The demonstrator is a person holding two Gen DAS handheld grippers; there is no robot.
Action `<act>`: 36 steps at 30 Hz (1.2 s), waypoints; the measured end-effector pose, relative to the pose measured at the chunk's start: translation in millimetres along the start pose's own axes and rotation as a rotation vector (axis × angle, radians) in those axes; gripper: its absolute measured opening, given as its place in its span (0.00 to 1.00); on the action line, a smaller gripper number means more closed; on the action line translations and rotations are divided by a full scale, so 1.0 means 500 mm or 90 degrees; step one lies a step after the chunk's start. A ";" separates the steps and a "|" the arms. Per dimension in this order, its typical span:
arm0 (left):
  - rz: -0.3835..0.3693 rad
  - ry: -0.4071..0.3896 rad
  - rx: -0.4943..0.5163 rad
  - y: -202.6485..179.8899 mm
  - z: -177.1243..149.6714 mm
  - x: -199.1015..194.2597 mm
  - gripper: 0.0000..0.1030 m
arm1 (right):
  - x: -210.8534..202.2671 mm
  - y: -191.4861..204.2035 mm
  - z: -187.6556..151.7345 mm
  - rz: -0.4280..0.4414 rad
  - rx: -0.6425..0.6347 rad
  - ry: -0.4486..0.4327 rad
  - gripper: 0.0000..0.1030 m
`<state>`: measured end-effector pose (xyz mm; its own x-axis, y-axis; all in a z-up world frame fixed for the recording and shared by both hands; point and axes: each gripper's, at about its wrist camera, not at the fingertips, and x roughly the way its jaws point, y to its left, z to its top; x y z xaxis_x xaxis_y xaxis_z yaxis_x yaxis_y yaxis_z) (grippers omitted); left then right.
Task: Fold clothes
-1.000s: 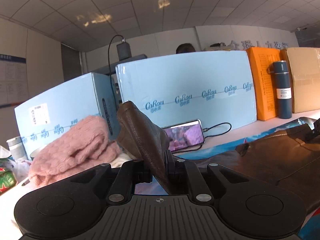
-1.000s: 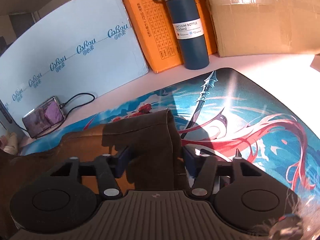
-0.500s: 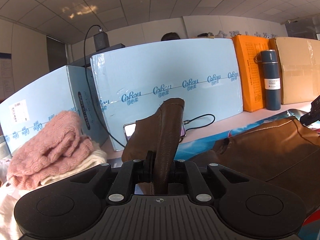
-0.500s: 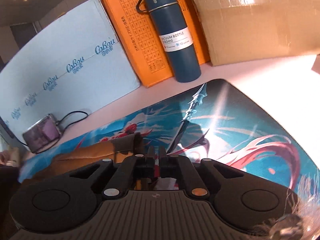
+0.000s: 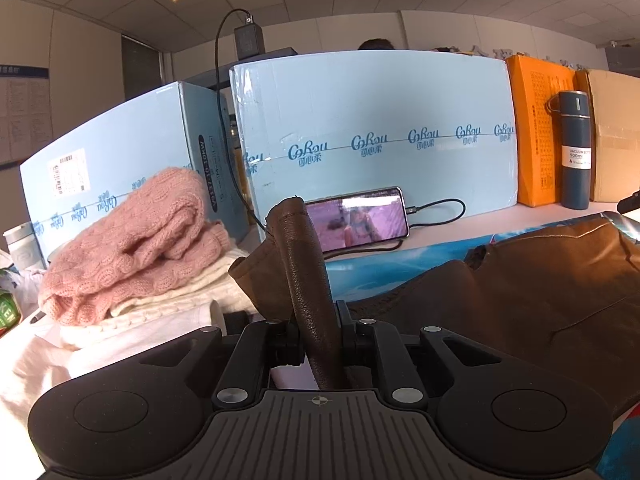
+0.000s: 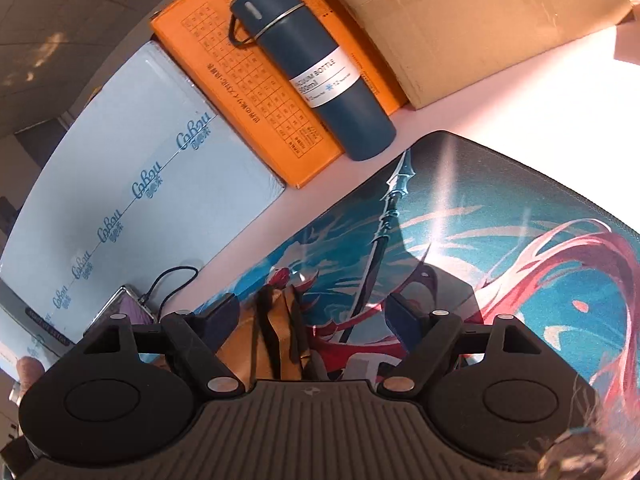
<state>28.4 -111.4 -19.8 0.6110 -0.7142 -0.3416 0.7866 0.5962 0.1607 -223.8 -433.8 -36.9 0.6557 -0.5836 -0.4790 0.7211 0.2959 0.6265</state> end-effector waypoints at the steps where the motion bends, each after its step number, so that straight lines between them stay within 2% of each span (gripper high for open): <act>1: -0.002 0.000 0.001 -0.001 0.000 0.000 0.14 | 0.000 -0.008 0.003 0.012 0.016 0.001 0.77; 5: -0.009 0.004 -0.003 0.001 0.001 0.002 0.14 | 0.021 0.004 -0.004 0.096 0.029 0.054 0.81; 6: -0.010 0.004 -0.005 0.002 0.001 0.002 0.14 | 0.028 0.017 -0.010 0.099 0.010 0.068 0.81; 8: -0.011 0.006 -0.005 0.001 0.001 0.003 0.14 | 0.035 0.049 -0.025 0.064 -0.060 0.075 0.73; 9: -0.015 0.008 -0.004 0.000 0.002 0.004 0.14 | 0.039 0.065 -0.032 0.047 -0.095 0.079 0.56; 10: -0.020 0.010 -0.003 -0.001 0.002 0.005 0.14 | 0.043 0.081 -0.040 0.030 -0.130 0.082 0.32; 13: -0.040 0.014 -0.001 -0.004 0.003 0.008 0.12 | 0.037 0.107 -0.065 0.000 -0.237 0.059 0.20; 16: -0.072 0.016 -0.013 -0.007 0.005 0.010 0.12 | 0.033 0.109 -0.073 -0.020 -0.280 0.037 0.14; 22: -0.113 0.013 -0.060 -0.026 0.024 0.038 0.10 | 0.053 0.079 -0.024 -0.090 -0.287 0.000 0.12; 25: -0.145 0.013 -0.059 -0.054 0.044 0.070 0.10 | 0.064 0.064 0.001 -0.126 -0.290 -0.019 0.12; 28: -0.165 0.032 -0.041 -0.074 0.066 0.117 0.10 | 0.074 0.049 0.026 -0.161 -0.294 -0.038 0.12; 31: -0.161 0.077 -0.063 -0.066 0.068 0.165 0.12 | 0.083 0.033 0.051 -0.185 -0.293 -0.052 0.12; 32: -0.160 0.102 -0.068 -0.061 0.059 0.173 0.16 | 0.083 0.025 0.060 -0.169 -0.286 -0.047 0.12; 34: -0.135 0.116 -0.050 -0.058 0.047 0.174 0.23 | 0.078 0.017 0.068 -0.145 -0.289 -0.039 0.15; 35: -0.106 0.115 -0.047 -0.056 0.047 0.173 0.35 | 0.075 0.015 0.070 -0.135 -0.294 -0.036 0.17; 36: -0.076 0.114 -0.043 -0.054 0.048 0.171 0.52 | 0.072 0.014 0.073 -0.124 -0.300 -0.033 0.24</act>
